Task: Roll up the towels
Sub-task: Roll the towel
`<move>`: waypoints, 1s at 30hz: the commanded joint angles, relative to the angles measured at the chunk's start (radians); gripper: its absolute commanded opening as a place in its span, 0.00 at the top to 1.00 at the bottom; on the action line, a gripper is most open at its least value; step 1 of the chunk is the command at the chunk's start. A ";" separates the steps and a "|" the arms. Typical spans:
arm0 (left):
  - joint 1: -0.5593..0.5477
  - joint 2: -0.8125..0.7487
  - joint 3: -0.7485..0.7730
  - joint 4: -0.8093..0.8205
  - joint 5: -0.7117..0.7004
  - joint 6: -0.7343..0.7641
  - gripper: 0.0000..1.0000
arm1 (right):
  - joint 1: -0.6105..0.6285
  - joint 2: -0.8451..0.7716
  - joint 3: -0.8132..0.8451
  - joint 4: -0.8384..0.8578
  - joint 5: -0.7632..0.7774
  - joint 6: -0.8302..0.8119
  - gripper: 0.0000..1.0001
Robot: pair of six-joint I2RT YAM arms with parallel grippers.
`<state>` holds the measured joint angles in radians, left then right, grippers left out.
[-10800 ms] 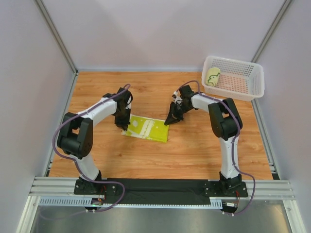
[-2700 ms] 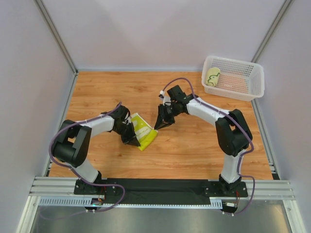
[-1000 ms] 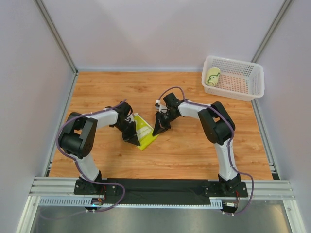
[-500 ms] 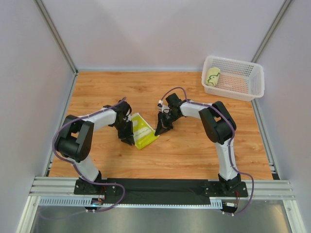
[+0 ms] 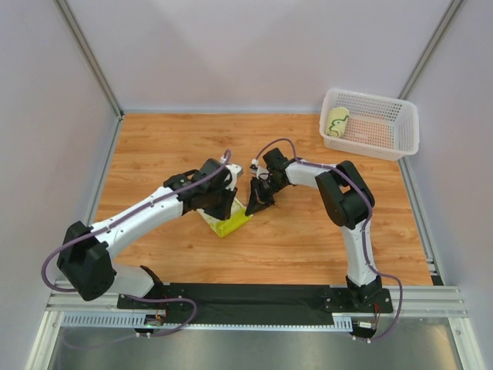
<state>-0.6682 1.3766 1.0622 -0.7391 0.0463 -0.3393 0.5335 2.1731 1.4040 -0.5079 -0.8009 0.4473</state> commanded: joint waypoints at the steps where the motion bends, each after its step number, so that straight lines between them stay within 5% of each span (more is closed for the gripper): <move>1: -0.088 -0.011 0.018 0.061 0.044 0.112 0.68 | 0.003 -0.036 -0.008 0.017 0.032 -0.005 1.00; 9: -0.113 0.128 0.002 0.116 0.115 0.091 0.70 | 0.003 -0.052 -0.017 0.012 0.037 -0.012 1.00; 30: -0.113 0.203 -0.062 0.115 -0.115 0.085 0.63 | 0.003 -0.068 -0.010 -0.015 0.039 -0.032 1.00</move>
<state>-0.7784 1.5814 0.9882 -0.6193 -0.0086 -0.2626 0.5335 2.1490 1.3937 -0.5179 -0.7727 0.4385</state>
